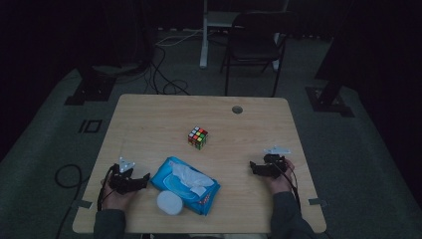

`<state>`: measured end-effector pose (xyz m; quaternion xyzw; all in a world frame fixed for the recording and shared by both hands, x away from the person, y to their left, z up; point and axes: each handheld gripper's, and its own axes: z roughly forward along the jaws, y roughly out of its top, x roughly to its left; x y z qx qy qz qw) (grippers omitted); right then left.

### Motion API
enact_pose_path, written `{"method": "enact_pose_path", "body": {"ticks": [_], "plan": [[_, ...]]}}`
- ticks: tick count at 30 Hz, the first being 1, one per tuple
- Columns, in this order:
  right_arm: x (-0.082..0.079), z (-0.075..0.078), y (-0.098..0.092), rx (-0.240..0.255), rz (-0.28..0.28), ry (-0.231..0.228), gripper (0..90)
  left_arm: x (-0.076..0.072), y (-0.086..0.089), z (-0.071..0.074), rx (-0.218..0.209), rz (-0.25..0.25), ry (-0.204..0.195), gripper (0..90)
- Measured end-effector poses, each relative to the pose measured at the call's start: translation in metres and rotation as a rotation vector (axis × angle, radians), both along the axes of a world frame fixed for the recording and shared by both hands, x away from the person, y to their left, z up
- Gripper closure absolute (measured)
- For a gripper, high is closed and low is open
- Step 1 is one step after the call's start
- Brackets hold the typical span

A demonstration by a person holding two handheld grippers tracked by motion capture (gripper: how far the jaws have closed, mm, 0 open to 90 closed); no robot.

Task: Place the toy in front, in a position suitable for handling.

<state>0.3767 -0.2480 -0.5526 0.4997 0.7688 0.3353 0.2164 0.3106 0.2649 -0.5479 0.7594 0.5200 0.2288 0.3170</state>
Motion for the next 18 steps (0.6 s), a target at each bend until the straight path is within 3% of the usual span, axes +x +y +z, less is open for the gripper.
{"method": "enact_pose_path", "body": {"ticks": [2,16,18], "plan": [[0.0,0.0,0.0,0.0,0.0,0.0,13.6,-0.001,0.0,0.001,0.001,-0.001,0.004,24.9],[0.0,0.0,0.0,0.0,-0.001,0.0,13.6,-0.009,-0.001,0.002,0.002,-0.016,0.008,25.4],[0.0,0.0,0.0,0.0,-0.001,0.0,13.6,-0.011,0.0,0.003,-0.014,-0.012,0.013,28.9]]}}
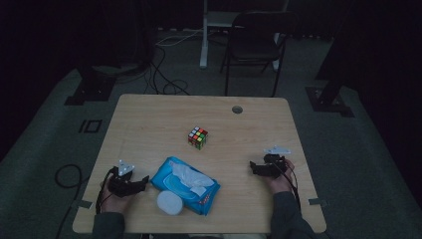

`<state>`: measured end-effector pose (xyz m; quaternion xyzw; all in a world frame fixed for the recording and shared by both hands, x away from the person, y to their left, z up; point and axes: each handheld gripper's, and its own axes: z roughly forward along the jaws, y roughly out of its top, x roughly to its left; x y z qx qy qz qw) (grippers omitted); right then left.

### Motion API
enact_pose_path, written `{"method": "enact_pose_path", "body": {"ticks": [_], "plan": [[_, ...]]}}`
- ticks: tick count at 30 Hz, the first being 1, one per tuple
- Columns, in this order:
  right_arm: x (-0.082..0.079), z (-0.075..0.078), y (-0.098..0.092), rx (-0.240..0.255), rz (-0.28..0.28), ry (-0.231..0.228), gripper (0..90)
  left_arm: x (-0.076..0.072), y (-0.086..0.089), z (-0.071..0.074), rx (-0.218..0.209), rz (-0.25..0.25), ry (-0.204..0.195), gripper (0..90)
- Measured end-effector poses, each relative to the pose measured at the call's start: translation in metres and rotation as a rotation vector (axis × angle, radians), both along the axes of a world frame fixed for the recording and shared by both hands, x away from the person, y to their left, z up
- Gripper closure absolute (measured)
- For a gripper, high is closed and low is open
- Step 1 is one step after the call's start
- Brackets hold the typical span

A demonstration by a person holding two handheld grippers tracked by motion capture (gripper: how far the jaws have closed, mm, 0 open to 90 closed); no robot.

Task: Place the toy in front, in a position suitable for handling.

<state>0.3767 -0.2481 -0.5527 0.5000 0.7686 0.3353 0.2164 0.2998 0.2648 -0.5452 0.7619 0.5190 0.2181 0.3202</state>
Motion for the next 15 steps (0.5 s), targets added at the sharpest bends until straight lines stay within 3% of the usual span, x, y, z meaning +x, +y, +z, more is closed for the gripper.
{"method": "enact_pose_path", "body": {"ticks": [5,10,15], "plan": [[0.0,0.0,0.0,0.0,0.0,0.0,13.6,-0.005,-0.001,0.004,-0.019,-0.01,-0.006,30.1],[0.0,0.0,0.0,0.0,0.0,0.0,13.6,-0.014,-0.006,0.009,0.002,-0.019,-0.019,34.5],[0.0,0.0,0.0,0.0,0.0,0.0,13.6,-0.027,-0.008,0.013,-0.002,-0.037,-0.016,44.3]]}}
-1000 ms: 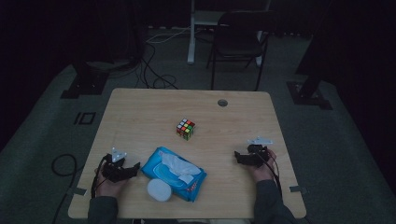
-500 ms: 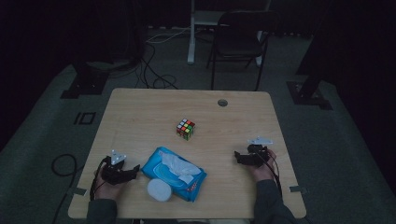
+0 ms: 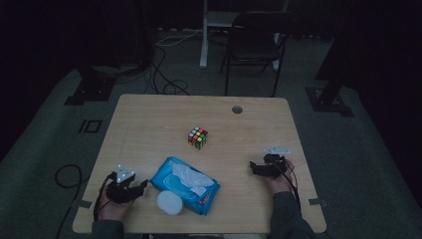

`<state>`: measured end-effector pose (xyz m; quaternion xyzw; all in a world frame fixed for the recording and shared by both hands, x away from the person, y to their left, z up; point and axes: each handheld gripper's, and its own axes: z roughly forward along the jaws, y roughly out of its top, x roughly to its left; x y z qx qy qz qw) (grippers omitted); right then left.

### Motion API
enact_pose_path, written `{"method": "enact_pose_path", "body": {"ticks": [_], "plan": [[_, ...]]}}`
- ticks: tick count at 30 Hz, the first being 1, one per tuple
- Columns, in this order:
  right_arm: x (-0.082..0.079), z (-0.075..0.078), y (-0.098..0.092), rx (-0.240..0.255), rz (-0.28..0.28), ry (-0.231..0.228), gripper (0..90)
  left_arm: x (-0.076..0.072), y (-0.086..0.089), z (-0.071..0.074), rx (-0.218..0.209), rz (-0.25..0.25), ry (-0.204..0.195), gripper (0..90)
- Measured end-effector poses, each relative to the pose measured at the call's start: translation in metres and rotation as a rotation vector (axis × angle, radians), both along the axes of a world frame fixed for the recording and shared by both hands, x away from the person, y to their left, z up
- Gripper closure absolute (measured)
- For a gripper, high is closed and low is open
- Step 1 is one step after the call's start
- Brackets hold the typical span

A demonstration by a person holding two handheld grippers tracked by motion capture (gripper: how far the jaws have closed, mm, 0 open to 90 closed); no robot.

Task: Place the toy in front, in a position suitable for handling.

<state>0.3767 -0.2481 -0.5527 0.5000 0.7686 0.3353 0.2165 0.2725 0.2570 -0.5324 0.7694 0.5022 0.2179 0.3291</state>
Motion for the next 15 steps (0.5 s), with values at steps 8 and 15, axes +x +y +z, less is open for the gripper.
{"method": "enact_pose_path", "body": {"ticks": [8,15], "plan": [[0.0,0.0,0.0,0.0,0.0,0.0,13.6,-0.008,-0.01,0.003,0.054,-0.052,-0.023,50.6],[0.0,0.0,0.0,0.0,0.0,0.0,13.6,-0.007,-0.025,0.004,0.092,-0.104,-0.027,58.0]]}}
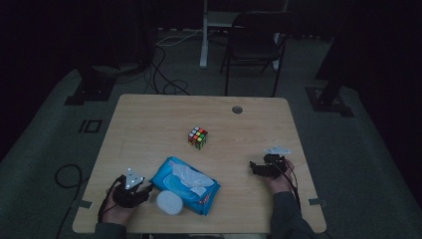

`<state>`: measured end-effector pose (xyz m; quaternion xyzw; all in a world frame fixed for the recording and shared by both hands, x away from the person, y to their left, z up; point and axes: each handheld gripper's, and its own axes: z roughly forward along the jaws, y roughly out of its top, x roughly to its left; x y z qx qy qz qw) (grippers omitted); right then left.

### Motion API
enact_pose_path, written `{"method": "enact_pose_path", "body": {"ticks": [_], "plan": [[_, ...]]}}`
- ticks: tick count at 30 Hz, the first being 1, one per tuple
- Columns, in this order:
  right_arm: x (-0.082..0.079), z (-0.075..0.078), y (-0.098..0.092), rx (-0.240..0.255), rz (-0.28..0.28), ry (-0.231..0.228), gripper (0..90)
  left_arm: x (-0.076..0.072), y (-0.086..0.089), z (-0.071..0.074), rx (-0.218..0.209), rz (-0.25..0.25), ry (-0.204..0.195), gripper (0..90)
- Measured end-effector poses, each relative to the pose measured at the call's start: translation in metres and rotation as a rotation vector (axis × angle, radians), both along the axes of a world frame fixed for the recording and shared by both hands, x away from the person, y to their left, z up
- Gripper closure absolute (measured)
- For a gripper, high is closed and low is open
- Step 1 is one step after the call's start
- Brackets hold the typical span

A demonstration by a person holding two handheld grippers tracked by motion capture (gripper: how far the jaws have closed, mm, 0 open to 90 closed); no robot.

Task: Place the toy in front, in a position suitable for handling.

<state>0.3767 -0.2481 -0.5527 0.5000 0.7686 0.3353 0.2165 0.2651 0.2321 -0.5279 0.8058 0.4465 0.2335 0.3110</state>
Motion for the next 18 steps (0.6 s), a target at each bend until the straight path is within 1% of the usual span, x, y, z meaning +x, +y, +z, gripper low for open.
{"method": "enact_pose_path", "body": {"ticks": [2,3,4,6,9,10,12,18], "plan": [[0.0,0.0,0.0,0.0,0.0,0.0,13.6,0.004,-0.003,-0.001,0.018,0.007,0.006,61.8],[0.0,0.0,0.0,0.0,0.0,0.0,13.6,0.007,-0.004,-0.001,0.012,0.012,0.009,64.2],[0.0,0.0,0.0,0.0,0.0,0.0,13.6,0.008,-0.004,-0.001,0.005,0.009,0.008,68.1],[0.0,0.0,0.0,0.0,0.0,0.0,13.6,0.01,-0.006,-0.001,-0.001,-0.004,0.009,72.5],[0.0,0.0,0.0,0.0,0.0,0.0,13.6,0.013,-0.01,-0.001,0.011,-0.023,0.005,79.4],[0.0,0.0,0.0,0.0,0.0,0.0,13.6,0.014,-0.011,-0.001,0.011,-0.027,0.006,83.4],[0.0,0.0,0.0,0.0,0.0,0.0,13.6,0.017,-0.012,-0.001,0.011,-0.029,0.009,87.1],[0.0,0.0,0.0,0.0,0.0,0.0,13.6,0.025,-0.006,-0.001,-0.004,-0.02,0.02,86.6]]}}
